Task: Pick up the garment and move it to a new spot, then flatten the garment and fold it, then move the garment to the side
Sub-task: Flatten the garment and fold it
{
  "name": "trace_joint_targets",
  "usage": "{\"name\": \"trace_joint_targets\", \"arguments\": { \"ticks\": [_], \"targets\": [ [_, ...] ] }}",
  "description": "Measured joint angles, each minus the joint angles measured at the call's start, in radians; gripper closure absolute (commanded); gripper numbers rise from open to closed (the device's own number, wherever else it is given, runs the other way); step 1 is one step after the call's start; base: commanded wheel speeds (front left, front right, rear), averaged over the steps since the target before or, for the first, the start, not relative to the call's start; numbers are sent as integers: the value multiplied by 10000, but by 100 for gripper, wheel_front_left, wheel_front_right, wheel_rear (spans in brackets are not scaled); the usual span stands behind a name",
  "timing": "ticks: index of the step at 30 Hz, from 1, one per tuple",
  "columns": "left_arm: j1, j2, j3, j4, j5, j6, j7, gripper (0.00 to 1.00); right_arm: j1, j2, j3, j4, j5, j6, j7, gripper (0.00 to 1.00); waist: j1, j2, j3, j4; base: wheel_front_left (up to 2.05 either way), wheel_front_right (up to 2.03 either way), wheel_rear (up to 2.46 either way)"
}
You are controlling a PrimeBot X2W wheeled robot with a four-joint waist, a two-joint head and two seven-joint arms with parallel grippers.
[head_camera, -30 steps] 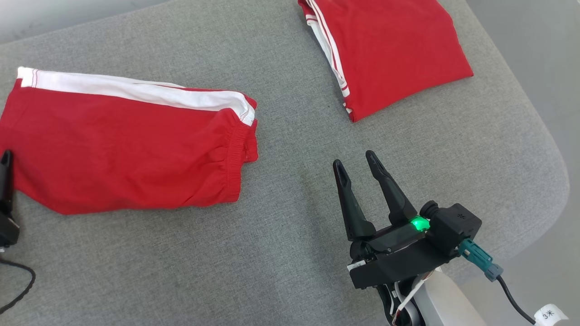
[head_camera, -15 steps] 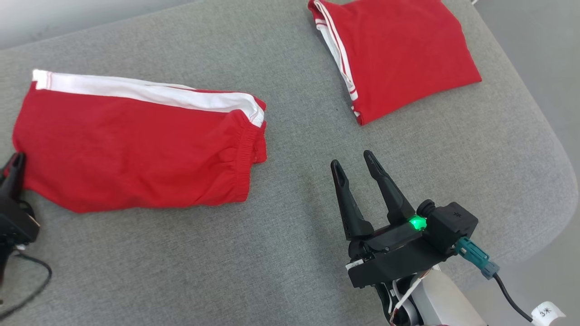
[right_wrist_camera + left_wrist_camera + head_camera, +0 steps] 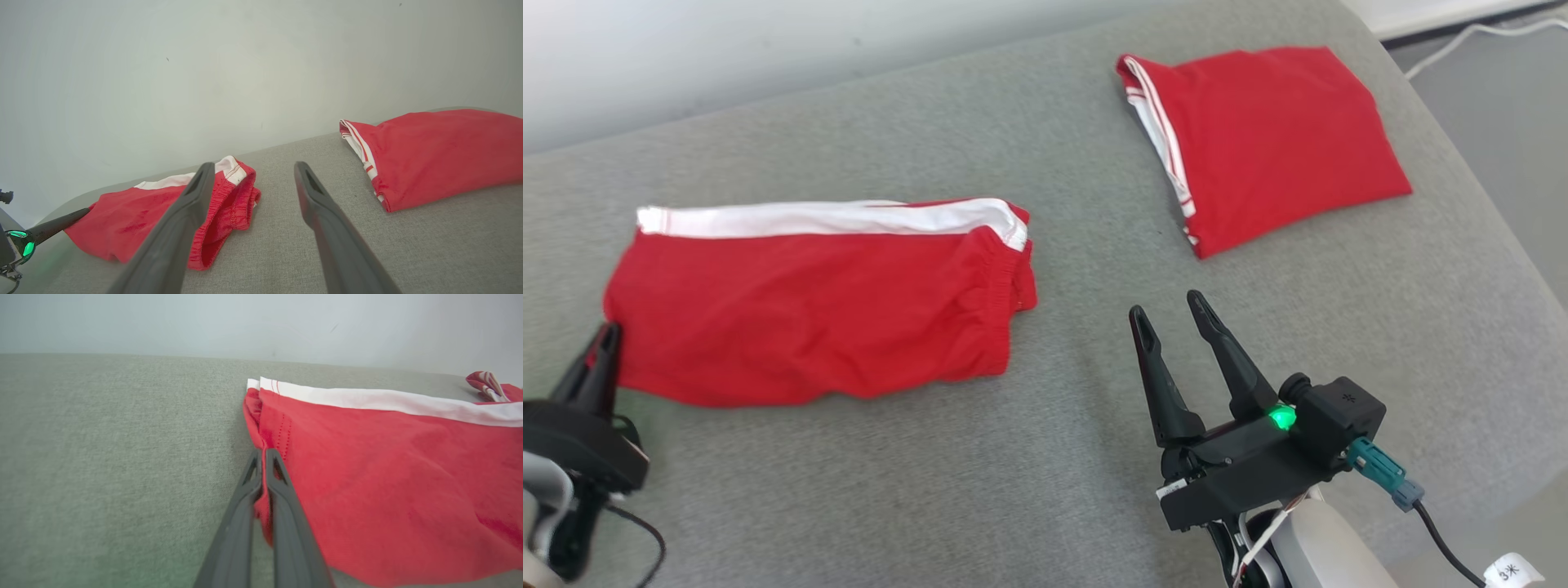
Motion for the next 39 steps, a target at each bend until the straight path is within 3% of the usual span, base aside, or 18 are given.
{"name": "trace_joint_targets", "arguments": {
  "ticks": [17,24,25,26,39],
  "targets": [
    [1971,-642,412,-1239,-224,761,-721,100,277,-311,-92,163,36,0,4,0,-1,0,-729,1003,0,0,0],
    [2522,-999,702,-1570,-90,842,-780,100,370,-416,-123,144,59,0,92,0,-1,0,-908,1271,0,0,0],
    [2548,-1022,746,-1628,23,842,-780,44,378,-424,-123,140,79,0,102,0,-1,0,-927,1299,0,0,0],
    [2568,-1045,832,-1755,270,855,-780,0,388,-430,-128,138,88,0,107,0,-1,0,-945,1325,0,0,0],
    [4023,-2341,3816,-4694,3802,1595,-811,0,459,-520,-535,146,-150,0,117,0,-1,0,-1113,1712,0,0,0]
  ]
}}
